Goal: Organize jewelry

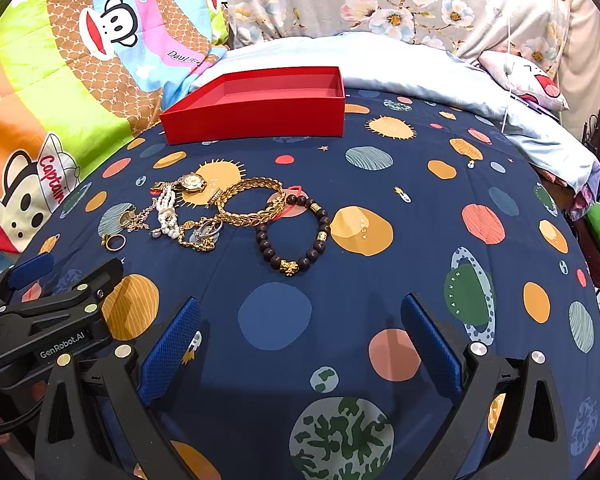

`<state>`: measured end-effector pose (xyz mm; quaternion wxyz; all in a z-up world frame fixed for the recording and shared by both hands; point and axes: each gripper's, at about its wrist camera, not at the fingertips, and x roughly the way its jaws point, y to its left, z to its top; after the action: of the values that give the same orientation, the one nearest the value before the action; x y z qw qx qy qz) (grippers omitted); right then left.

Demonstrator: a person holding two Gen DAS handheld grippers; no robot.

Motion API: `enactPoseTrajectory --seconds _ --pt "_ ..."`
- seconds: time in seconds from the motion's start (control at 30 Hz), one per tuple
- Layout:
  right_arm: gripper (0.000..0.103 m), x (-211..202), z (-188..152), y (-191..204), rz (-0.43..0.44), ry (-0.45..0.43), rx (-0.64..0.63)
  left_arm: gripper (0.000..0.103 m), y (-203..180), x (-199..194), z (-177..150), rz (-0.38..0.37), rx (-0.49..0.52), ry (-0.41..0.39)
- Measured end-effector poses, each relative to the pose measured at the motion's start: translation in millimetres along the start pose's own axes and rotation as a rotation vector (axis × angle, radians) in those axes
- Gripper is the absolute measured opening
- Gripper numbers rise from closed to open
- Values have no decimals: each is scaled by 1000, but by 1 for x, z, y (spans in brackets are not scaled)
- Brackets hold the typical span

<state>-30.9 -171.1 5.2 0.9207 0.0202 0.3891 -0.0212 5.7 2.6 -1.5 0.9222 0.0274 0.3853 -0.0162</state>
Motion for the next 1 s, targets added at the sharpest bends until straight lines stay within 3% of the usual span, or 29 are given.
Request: enactPoseTrajectory --seconds 0.43,0.73,1.0 --pt "98 0 0 0 2 0 2 98 -4 -9 3 11 14 -74" --pt "98 -2 -1 -1 16 -7 24 98 6 -12 4 9 -4 -54" --pt "98 2 15 -7 30 -9 32 98 28 -9 12 50 -10 -58"
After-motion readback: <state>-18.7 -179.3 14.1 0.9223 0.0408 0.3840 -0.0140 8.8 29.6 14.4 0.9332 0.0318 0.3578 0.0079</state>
